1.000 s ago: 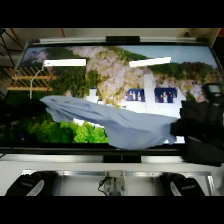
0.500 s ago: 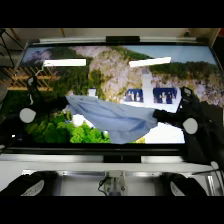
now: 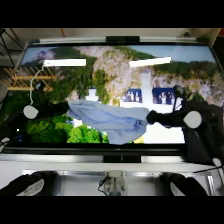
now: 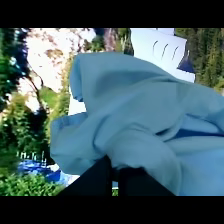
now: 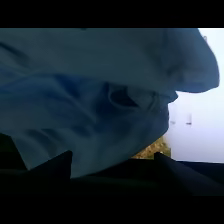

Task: Fold the shirts.

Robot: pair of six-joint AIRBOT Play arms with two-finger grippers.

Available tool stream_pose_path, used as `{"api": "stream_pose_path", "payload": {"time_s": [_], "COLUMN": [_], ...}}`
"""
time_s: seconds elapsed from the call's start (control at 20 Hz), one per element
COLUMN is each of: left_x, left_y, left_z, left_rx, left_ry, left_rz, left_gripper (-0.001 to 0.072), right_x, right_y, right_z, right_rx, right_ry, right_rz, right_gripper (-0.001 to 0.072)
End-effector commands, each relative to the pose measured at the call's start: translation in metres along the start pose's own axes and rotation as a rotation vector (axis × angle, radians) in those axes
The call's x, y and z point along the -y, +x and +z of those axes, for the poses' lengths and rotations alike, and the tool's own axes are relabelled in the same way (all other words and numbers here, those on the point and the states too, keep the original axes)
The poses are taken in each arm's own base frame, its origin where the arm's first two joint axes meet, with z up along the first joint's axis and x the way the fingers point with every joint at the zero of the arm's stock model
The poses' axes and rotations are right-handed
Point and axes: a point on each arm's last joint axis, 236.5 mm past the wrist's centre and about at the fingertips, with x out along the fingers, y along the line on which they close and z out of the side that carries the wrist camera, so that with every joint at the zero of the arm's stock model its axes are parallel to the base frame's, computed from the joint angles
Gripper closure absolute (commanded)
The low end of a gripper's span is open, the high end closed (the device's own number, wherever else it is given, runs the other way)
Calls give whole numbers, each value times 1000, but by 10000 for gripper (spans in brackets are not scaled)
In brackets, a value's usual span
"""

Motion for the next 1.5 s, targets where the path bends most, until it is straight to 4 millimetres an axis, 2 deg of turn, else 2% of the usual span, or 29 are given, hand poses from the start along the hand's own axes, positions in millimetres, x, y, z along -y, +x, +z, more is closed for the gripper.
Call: {"api": "stream_pose_path", "payload": {"time_s": [0.0, 0.1, 0.2, 0.35, 0.5, 0.55, 0.6, 0.65, 0.7, 0.75, 0.8, 0.9, 1.0, 1.05, 1.1, 1.15, 1.2, 1.25, 1.3, 1.35, 1.45], "left_x": [-2, -2, -1, -1, -1, -1, -1, 2, 7, 13, 19, 32, 54, 71, 87, 106, 127, 150, 166, 174, 164], "left_y": [-1, -2, -5, -6, -6, -7, -7, -10, -15, -24, -37, -83, -150, -193, -234, -277, -314, -348, -373, -388, -393], "left_z": [-13, -19, -26, -33, -32, -31, -30, -28, -24, -16, -6, 32, 71, 87, 97, 103, 103, 94, 81, 68, 43], "left_rx": [-57, -82, -113, -141, -137, -135, -135, -139, -146, -153, -153, -102, 14, 94, 176, 272, 359, 427, 470, 486, 421], "left_ry": [32, 33, 72, 125, 127, 147, 177, 203, 236, 287, 345, 463, 547, 578, 594, 579, 549, 559, 571, 570, 541], "left_rz": [1, 0, -4, -9, -8, -9, -13, -19, -27, -32, -29, 11, 43, 39, 27, -9, -75, -158, -230, -271, -257], "left_gripper": [668, 668, 668, 667, 668, 667, 667, 667, 668, 668, 669, 669, 669, 668, 668, 668, 668, 668, 668, 668, 668], "right_x": [-22, -15, -20, -21, -35, -41, -45, -51, -57, -69, -82, -95, -93, -93, -94, -98, -104, -109, -110, -111, -101], "right_y": [49, 77, 89, 113, 135, 142, 146, 144, 138, 123, 96, 19, -92, -161, -228, -293, -343, -382, -406, -418, -423], "right_z": [-66, -91, -100, -96, -84, -78, -72, -65, -53, -38, -19, 27, 79, 100, 111, 110, 100, 85, 70, 58, 44], "right_rx": [-159, -243, -301, -302, -241, -207, -179, -161, -135, -100, -53, 87, 351, 534, 712, 884, 1014, 1113, 1168, 1198, 1201], "right_ry": [94, 190, 214, 315, 400, 432, 461, 489, 435, 300, 121, -165, -351, -394, -403, -394, -384, -367, -342, -332, -315], "right_rz": [98, 76, 100, 107, 145, 158, 171, 194, 221, 263, 308, 315, 225, 180, 155, 159, 184, 220, 250, 268, 242], "right_gripper": [75, 74, 33, 33, 38, 159, 453, 643, 654, 655, 655, 655, 655, 655, 655, 654, 655, 655, 655, 655, 654]}}
